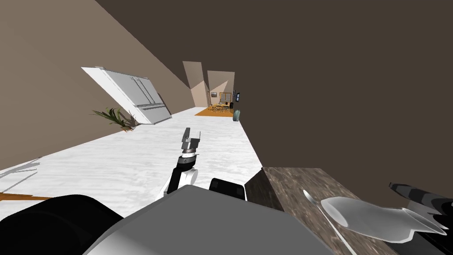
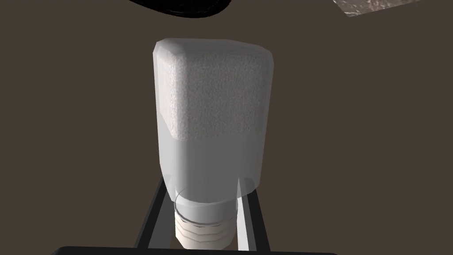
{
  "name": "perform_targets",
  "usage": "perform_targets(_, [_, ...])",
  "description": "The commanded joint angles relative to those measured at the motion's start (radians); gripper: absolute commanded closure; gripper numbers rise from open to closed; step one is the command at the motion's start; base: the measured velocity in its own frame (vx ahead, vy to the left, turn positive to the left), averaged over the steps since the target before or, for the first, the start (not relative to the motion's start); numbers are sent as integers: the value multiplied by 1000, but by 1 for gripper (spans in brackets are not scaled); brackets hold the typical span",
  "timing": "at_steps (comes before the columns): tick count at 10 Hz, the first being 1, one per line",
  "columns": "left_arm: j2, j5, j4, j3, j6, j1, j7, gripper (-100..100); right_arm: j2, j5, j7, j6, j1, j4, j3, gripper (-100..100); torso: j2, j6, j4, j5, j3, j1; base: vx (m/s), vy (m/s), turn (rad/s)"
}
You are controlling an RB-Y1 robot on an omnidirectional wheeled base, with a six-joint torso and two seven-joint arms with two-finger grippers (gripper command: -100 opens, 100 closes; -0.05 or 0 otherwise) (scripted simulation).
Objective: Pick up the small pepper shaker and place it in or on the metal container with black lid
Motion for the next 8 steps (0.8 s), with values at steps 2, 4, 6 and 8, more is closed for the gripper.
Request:
perform_targets(2, [0,0,0,0,0,0,0,0,-18,-11,-46,9,4,2,42,100,-1,0,0,1,0,4,-104,-28,17])
perform_targets(4, [0,0,0,0,0,0,0,0,-30,-28,-84,14,16,11,78,100,-1,0,0,2,0,4,-124,-42,31])
perform_targets(6, [0,0,0,0,0,0,0,0,-31,-16,-90,12,7,7,85,-100,-3,-1,0,2,-2,5,-38,-16,-2])
perform_targets(8, [0,0,0,0,0,0,0,0,-31,-16,-90,12,7,7,85,-100,-8,-2,-2,2,-5,7,-3,-1,0])
